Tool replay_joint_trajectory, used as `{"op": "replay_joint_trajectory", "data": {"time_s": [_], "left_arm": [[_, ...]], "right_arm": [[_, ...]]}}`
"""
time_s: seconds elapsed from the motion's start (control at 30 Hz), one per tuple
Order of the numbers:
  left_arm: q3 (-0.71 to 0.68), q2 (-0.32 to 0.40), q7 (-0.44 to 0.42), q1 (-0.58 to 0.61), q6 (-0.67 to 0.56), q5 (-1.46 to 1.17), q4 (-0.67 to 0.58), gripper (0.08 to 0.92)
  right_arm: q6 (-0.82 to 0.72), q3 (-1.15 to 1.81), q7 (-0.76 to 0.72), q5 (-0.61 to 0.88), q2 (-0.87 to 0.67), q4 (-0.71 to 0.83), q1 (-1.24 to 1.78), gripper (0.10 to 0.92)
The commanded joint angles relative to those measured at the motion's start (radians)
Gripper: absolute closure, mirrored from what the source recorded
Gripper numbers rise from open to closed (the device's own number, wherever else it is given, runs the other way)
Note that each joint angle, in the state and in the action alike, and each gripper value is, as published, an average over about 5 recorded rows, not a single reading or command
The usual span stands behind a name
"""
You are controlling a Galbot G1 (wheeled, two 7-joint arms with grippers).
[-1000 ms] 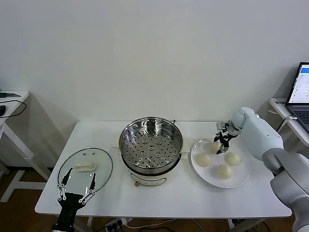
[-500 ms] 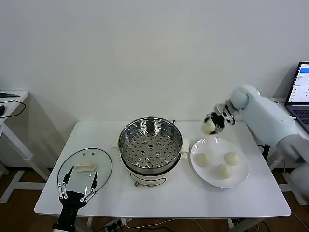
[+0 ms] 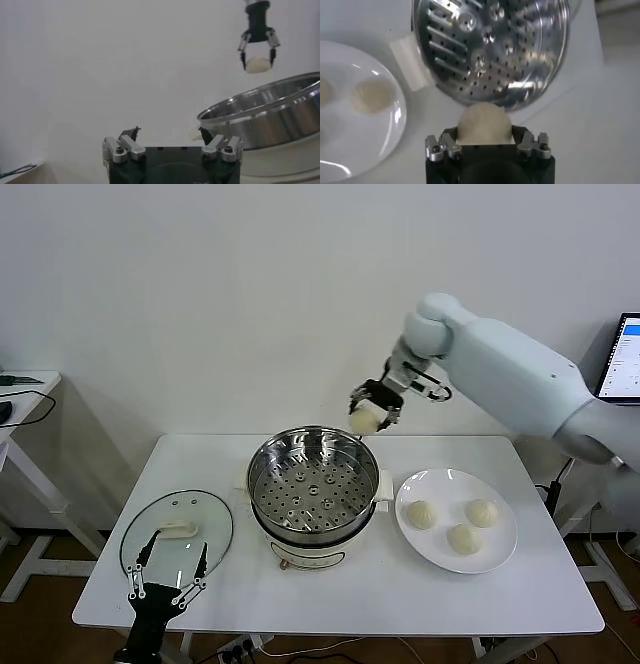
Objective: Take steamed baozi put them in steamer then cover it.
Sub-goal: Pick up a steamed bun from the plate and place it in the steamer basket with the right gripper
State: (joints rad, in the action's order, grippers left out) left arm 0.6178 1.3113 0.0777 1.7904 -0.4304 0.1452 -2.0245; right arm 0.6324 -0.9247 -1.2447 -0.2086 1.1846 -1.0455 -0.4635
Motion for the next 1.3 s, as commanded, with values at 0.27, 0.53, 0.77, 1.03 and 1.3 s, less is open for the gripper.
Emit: {"op": "replay_joint_trajectory", "data": {"time_s": [0.27, 0.53, 0.77, 1.03, 1.3], "left_arm": [[0.007, -0.003, -0.001, 0.014, -0.017, 0.011, -0.007, 0.177], [0.018, -0.004, -0.001, 0.018, -0.027, 0.011, -0.009, 0.177], [0.020, -0.005, -0.001, 0.021, -0.033, 0.015, -0.004, 0.177], [0.030, -0.010, 0.000, 0.023, -0.034, 0.008, -0.005, 0.177], [0.030, -0.013, 0.001, 0.018, -0.027, -0.006, -0.010, 0.177]], "right_arm": [[0.115, -0.055, 0.008, -0.162, 0.216, 0.092, 0.060, 0.309], [0.132, -0.039, 0.029, -0.235, 0.268, 0.201, 0.104, 0.305], [0.150, -0.017, 0.052, -0.272, 0.295, 0.264, 0.135, 0.304], [0.162, -0.003, 0.079, -0.310, 0.324, 0.307, 0.154, 0.274], [0.168, 0.002, 0.106, -0.305, 0.313, 0.288, 0.154, 0.204]]}}
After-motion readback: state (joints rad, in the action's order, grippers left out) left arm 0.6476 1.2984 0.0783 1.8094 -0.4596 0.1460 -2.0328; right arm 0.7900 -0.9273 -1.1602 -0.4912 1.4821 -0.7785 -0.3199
